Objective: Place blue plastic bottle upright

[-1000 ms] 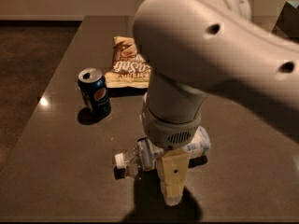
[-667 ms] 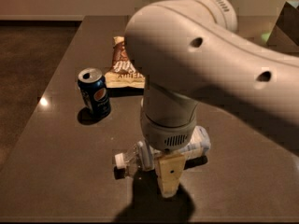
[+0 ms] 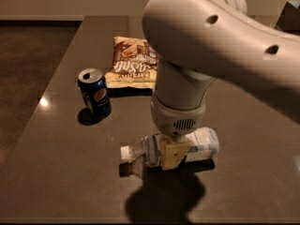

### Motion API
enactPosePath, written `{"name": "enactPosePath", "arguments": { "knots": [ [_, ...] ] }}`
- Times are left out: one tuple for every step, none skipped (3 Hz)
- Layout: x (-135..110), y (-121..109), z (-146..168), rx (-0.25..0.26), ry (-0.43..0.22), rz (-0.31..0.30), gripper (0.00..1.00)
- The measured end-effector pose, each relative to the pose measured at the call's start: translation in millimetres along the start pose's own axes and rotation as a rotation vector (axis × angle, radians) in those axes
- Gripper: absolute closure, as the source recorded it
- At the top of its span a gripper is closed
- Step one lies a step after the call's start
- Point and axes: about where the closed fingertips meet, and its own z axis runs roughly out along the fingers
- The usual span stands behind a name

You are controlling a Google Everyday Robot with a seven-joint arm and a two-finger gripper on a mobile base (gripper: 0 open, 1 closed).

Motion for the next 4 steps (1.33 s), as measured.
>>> {"name": "enactPosePath", "arguments": {
  "knots": [
    [11.3, -21.5, -24.4, 0.009, -0.134, 0.061, 0.88],
    [18.8, -44.5, -54.6, 0.033, -0.32, 0.134, 1.0],
    [23.5, -61.0, -79.3, 0.064, -0.488, 0.192, 1.0],
    [26.5, -73.0, -96.2, 0.086, -0.635, 0.238, 1.0]
  ]
}}
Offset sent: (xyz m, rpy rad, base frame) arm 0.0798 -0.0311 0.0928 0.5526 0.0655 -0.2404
